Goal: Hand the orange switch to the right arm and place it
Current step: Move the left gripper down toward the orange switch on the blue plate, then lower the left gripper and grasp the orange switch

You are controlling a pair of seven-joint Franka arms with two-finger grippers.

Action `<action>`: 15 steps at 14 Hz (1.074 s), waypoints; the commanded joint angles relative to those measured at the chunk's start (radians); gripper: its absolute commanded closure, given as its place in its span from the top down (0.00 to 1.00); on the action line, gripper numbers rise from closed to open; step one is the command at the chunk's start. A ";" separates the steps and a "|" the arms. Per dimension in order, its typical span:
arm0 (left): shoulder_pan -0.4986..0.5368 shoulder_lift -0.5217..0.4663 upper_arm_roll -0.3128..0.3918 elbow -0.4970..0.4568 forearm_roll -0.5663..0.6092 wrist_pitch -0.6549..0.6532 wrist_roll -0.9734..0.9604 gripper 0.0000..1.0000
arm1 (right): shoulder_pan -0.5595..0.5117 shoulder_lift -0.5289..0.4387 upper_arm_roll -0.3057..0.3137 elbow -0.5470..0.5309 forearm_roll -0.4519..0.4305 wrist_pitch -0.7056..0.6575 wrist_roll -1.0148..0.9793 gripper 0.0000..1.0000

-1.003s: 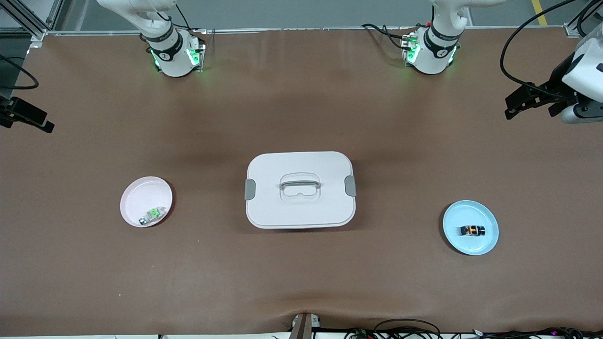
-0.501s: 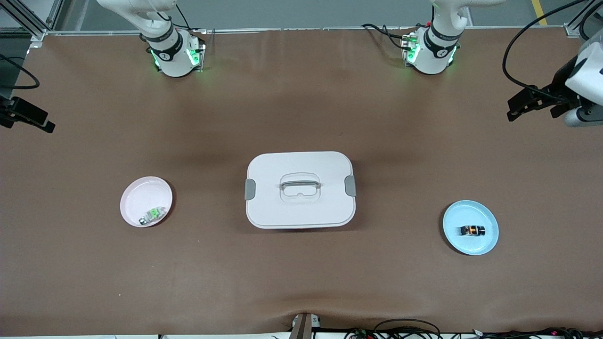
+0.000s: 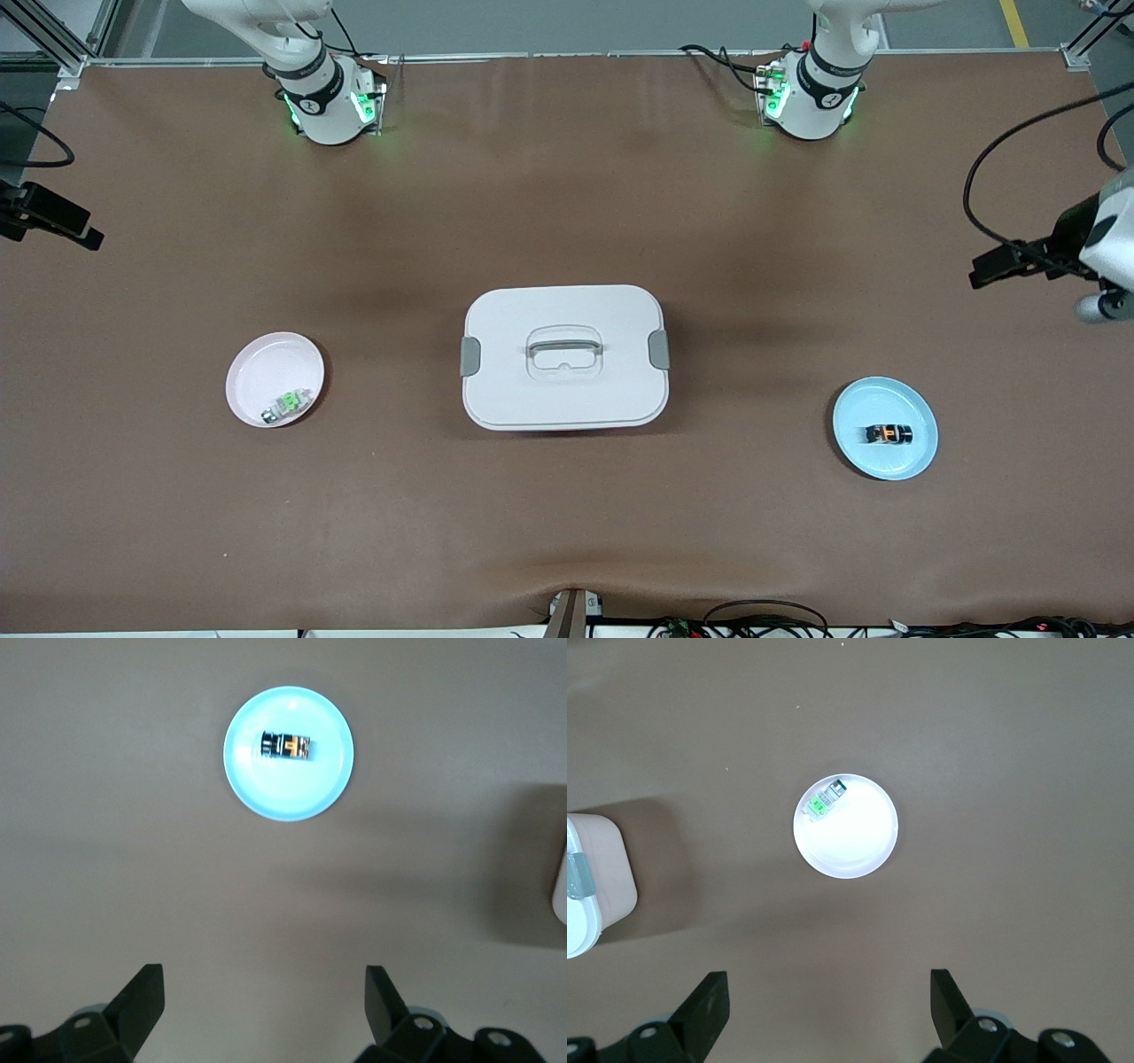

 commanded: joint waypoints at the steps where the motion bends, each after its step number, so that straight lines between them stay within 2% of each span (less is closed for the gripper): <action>1: -0.001 0.075 -0.003 0.029 0.028 0.053 0.008 1.00 | -0.005 -0.021 0.004 -0.014 0.012 0.004 0.011 1.00; 6: 0.005 0.141 -0.003 0.007 0.028 0.128 0.008 1.00 | -0.005 -0.020 0.004 -0.013 0.010 0.006 0.011 1.00; 10: 0.013 0.160 -0.003 -0.088 0.028 0.289 0.008 1.00 | -0.005 -0.020 0.002 -0.013 0.012 0.004 0.011 1.00; 15: 0.011 0.262 -0.005 -0.097 0.028 0.468 0.008 1.00 | -0.008 -0.020 0.002 -0.013 0.012 0.004 0.011 1.00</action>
